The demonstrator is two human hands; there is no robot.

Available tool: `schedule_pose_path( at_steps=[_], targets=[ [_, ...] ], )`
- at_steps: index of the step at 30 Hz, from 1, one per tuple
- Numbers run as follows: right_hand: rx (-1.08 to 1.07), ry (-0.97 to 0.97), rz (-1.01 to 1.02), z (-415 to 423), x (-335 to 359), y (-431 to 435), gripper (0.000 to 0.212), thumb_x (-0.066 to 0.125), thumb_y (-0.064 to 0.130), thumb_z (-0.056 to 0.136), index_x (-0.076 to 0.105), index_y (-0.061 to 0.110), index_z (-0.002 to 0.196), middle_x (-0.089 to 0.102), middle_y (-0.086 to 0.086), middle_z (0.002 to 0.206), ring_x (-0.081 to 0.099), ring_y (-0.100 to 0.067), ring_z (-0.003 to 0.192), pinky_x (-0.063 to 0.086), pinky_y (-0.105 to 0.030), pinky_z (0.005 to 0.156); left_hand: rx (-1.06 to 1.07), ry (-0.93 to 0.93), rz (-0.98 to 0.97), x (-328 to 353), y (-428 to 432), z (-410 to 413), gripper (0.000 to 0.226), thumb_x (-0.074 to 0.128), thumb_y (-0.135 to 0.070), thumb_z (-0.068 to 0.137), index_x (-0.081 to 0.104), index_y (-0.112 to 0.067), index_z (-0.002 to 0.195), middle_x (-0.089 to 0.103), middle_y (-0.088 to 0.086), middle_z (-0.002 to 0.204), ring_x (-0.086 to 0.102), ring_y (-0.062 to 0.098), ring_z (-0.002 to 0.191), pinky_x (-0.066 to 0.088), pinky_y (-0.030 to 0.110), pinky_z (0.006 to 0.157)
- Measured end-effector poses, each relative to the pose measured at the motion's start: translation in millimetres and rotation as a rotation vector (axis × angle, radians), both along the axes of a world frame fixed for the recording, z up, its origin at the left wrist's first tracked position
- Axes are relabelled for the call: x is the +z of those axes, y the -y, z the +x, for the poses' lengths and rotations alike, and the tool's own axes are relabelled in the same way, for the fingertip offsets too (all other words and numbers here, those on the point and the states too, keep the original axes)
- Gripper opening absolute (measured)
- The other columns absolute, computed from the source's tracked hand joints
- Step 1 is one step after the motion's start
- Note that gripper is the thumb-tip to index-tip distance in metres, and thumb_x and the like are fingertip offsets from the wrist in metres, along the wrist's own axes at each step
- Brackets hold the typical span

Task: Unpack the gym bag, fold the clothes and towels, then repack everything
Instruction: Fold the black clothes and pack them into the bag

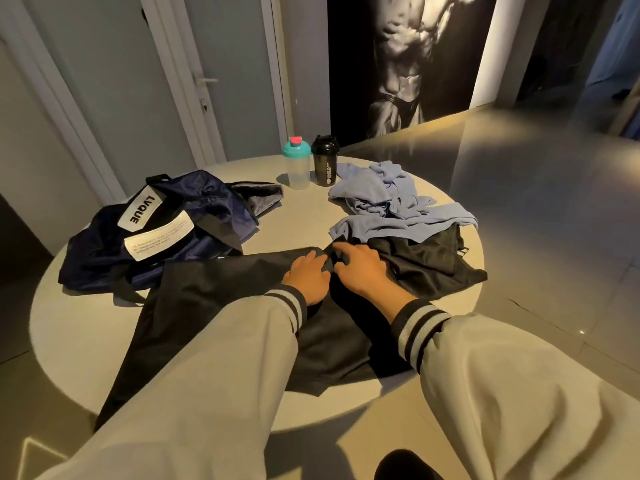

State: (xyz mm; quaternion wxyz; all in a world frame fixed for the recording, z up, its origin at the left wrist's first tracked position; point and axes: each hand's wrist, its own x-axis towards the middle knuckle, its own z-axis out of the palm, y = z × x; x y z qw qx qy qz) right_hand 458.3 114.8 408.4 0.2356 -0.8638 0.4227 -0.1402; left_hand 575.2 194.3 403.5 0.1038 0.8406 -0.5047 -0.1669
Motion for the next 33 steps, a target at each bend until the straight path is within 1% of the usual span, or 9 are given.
schedule_pose_path(
  at_steps=[5, 11, 15, 20, 22, 24, 27, 30, 33],
  targets=[
    [-0.004, -0.182, 0.048, 26, 2, 22, 0.053, 0.049, 0.021, 0.097, 0.044, 0.032, 0.148, 0.045, -0.006, 0.152, 0.037, -0.032, 0.140, 0.025, -0.052, 0.112, -0.028, 0.004, 0.018, -12, 24, 21, 0.054, 0.030, -0.039, 0.109, 0.020, -0.027, 0.160, 0.006, 0.006, 0.169, 0.005, 0.031, 0.155, 0.010, 0.048, 0.125],
    [-0.110, -0.047, -0.086, 29, -10, 28, 0.063, 0.052, 0.014, 0.094, 0.032, 0.019, 0.154, 0.032, -0.005, 0.158, 0.036, -0.029, 0.141, 0.031, -0.049, 0.108, 0.129, 0.014, 0.011, -25, 34, 33, 0.057, 0.014, -0.050, 0.107, 0.011, -0.032, 0.161, 0.004, 0.004, 0.170, 0.002, 0.028, 0.156, 0.003, 0.048, 0.125],
    [-0.187, 0.038, -0.018, 36, -14, 35, 0.072, 0.049, 0.017, 0.094, 0.016, 0.019, 0.159, 0.028, -0.007, 0.161, 0.034, -0.032, 0.143, 0.026, -0.055, 0.112, 0.196, 0.019, -0.033, -27, 36, 43, 0.056, 0.023, -0.045, 0.106, 0.020, -0.029, 0.160, 0.013, 0.003, 0.169, 0.007, 0.027, 0.155, 0.004, 0.050, 0.125],
    [-0.107, -0.045, -0.079, 40, -17, 43, 0.067, 0.047, 0.023, 0.095, 0.020, 0.038, 0.155, 0.046, -0.010, 0.144, 0.042, -0.034, 0.129, 0.032, -0.052, 0.100, 0.298, -0.036, -0.282, -26, 35, 54, 0.026, 0.054, -0.032, 0.097, 0.060, -0.029, 0.122, 0.050, 0.001, 0.140, 0.038, 0.027, 0.134, 0.026, 0.041, 0.117],
    [-0.054, -0.075, -0.123, 43, -21, 43, 0.063, 0.047, 0.019, 0.095, 0.028, 0.042, 0.150, 0.048, -0.008, 0.138, 0.041, -0.033, 0.126, 0.031, -0.050, 0.097, 0.345, -0.031, -0.294, -23, 39, 52, 0.017, 0.054, -0.031, 0.099, 0.063, -0.029, 0.113, 0.052, 0.002, 0.133, 0.039, 0.028, 0.129, 0.029, 0.041, 0.112],
    [-0.020, -0.142, -0.126, 46, -23, 45, 0.060, 0.046, 0.017, 0.096, 0.033, 0.035, 0.151, 0.044, -0.005, 0.147, 0.034, -0.032, 0.134, 0.028, -0.051, 0.102, 0.377, -0.015, -0.320, -21, 44, 52, 0.012, 0.053, -0.032, 0.101, 0.063, -0.030, 0.107, 0.053, 0.001, 0.127, 0.040, 0.028, 0.124, 0.030, 0.042, 0.107],
    [-0.066, -0.117, -0.105, 46, -21, 48, 0.069, 0.048, 0.012, 0.095, 0.022, 0.023, 0.158, 0.037, -0.004, 0.155, 0.028, -0.031, 0.142, 0.028, -0.051, 0.103, 0.441, -0.062, -0.451, -13, 47, 55, 0.013, 0.047, -0.028, 0.102, 0.060, -0.030, 0.098, 0.055, 0.000, 0.116, 0.043, 0.026, 0.117, 0.028, 0.044, 0.100],
    [-0.107, -0.058, -0.091, 51, -17, 48, 0.073, 0.047, 0.012, 0.096, 0.013, 0.021, 0.159, 0.031, -0.004, 0.158, 0.026, -0.032, 0.144, 0.029, -0.053, 0.107, 0.456, -0.043, -0.528, -5, 51, 56, 0.021, 0.042, -0.026, 0.104, 0.063, -0.026, 0.106, 0.057, 0.003, 0.117, 0.049, 0.026, 0.114, 0.028, 0.044, 0.102],
    [-0.098, -0.093, -0.078, 56, -17, 50, 0.064, 0.039, 0.029, 0.103, 0.012, 0.019, 0.159, 0.025, -0.007, 0.161, 0.026, -0.033, 0.144, 0.032, -0.052, 0.109, 0.366, -0.007, -0.561, -9, 51, 53, 0.021, 0.042, -0.025, 0.106, 0.060, -0.026, 0.116, 0.060, 0.001, 0.121, 0.054, 0.024, 0.114, 0.028, 0.042, 0.104]
  ],
)
